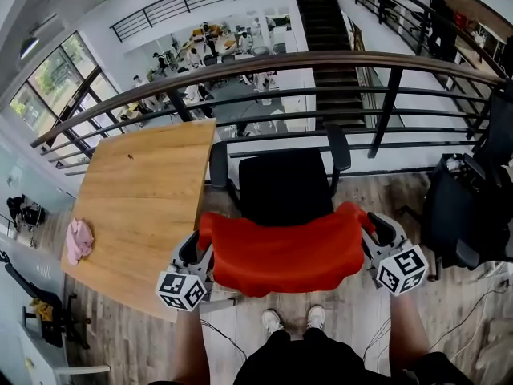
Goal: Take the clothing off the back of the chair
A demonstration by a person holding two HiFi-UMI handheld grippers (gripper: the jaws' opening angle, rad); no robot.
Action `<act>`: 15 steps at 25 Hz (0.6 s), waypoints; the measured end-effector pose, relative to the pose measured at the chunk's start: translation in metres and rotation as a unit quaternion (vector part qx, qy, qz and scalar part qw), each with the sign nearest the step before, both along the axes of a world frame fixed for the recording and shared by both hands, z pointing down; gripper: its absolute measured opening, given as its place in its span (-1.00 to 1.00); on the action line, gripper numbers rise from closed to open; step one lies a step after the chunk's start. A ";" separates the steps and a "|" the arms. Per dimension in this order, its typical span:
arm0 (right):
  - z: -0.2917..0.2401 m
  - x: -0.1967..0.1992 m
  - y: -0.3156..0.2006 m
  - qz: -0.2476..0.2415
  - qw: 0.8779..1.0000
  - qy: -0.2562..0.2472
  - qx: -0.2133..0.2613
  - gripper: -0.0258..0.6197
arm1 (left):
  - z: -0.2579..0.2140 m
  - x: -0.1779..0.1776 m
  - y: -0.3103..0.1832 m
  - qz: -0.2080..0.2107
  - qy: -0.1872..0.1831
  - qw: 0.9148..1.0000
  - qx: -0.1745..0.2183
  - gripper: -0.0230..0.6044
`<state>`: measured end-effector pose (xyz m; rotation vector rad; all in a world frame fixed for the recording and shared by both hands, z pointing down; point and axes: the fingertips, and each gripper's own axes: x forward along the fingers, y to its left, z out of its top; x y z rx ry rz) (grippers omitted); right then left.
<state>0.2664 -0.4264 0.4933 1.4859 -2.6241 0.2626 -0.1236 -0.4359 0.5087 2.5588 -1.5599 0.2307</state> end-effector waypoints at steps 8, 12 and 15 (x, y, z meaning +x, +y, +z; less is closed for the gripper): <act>0.002 -0.004 -0.007 -0.026 0.999 0.000 -0.018 -0.44 | 0.002 0.015 -0.009 0.055 0.010 0.998 -0.011 -0.26; 0.002 -0.011 -0.005 -0.040 0.999 -0.006 -0.020 -0.61 | 0.002 0.018 -0.007 0.067 0.014 0.998 -0.009 -0.43; 0.001 -0.016 -0.002 -0.037 0.999 0.017 -0.012 -0.82 | -0.001 0.020 -0.005 0.067 -0.002 0.998 0.003 -0.65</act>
